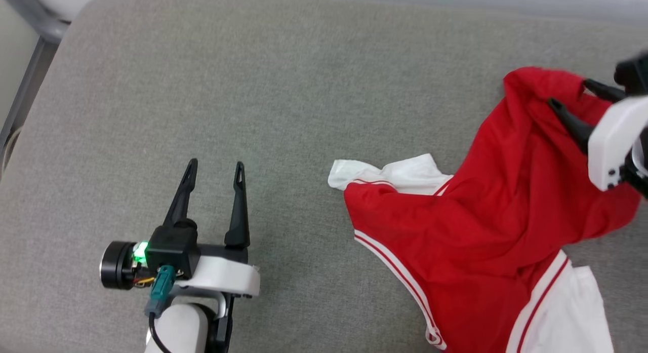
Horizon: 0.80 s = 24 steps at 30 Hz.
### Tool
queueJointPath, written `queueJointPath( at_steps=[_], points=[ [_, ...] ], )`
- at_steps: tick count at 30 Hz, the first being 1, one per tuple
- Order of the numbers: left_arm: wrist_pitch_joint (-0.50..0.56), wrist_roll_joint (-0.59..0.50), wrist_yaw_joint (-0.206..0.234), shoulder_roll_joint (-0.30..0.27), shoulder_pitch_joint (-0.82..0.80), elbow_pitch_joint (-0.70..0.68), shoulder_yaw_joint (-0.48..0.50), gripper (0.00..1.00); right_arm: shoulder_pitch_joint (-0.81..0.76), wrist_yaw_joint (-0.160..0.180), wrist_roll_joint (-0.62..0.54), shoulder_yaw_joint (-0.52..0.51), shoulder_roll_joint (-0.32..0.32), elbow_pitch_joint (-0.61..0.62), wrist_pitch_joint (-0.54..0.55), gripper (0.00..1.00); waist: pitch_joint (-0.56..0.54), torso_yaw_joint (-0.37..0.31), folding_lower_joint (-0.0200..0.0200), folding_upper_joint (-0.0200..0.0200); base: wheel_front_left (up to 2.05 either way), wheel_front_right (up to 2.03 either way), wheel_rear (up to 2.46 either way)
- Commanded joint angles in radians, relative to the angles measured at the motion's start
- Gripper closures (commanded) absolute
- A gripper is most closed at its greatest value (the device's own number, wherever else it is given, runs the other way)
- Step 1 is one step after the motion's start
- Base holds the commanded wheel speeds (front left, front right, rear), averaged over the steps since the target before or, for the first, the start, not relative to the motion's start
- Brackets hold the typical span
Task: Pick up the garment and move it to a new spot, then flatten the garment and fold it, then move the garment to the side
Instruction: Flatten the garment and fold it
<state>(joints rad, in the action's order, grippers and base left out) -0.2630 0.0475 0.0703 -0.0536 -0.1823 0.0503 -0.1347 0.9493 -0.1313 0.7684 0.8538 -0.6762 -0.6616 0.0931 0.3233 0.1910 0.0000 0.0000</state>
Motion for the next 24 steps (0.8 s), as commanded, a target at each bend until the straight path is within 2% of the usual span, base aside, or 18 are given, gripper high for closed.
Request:
queueJointPath(
  at_steps=[1,6,10,17,24],
  points=[
    [-0.003,-0.005,0.0,-0.007,0.018,0.001,0.005,0.0,-0.034,0.001,0.006,-0.015,-0.018,0.02,-0.036,0.0,-0.039,-0.024,0.0,0.0,0.0,0.0,0.0],
    [-0.003,-0.009,0.0,-0.019,0.063,0.0,0.02,0.0,-0.163,0.001,0.003,-0.099,-0.074,0.128,-0.123,0.0,-0.092,-0.057,0.0,0.0,0.0,0.0,0.0],
    [-0.003,-0.015,0.001,-0.031,0.105,-0.005,0.031,0.0,-0.334,0.001,-0.001,-0.213,-0.132,0.3,-0.08,0.0,-0.137,-0.088,0.0,0.0,0.0,0.0,0.0],
    [-0.003,-0.019,-0.003,-0.046,0.141,-0.007,0.035,0.0,-0.573,0.001,0.004,-0.368,-0.187,0.576,0.156,0.0,-0.169,-0.112,0.0,0.0,0.0,0.0,0.0],
    [-0.003,-0.023,-0.006,-0.044,0.139,-0.004,0.027,0.0,-0.756,0.001,0.002,-0.492,-0.177,0.723,0.457,0.0,-0.171,-0.11,0.0,0.0,0.0,0.0,0.0]
  ],
)
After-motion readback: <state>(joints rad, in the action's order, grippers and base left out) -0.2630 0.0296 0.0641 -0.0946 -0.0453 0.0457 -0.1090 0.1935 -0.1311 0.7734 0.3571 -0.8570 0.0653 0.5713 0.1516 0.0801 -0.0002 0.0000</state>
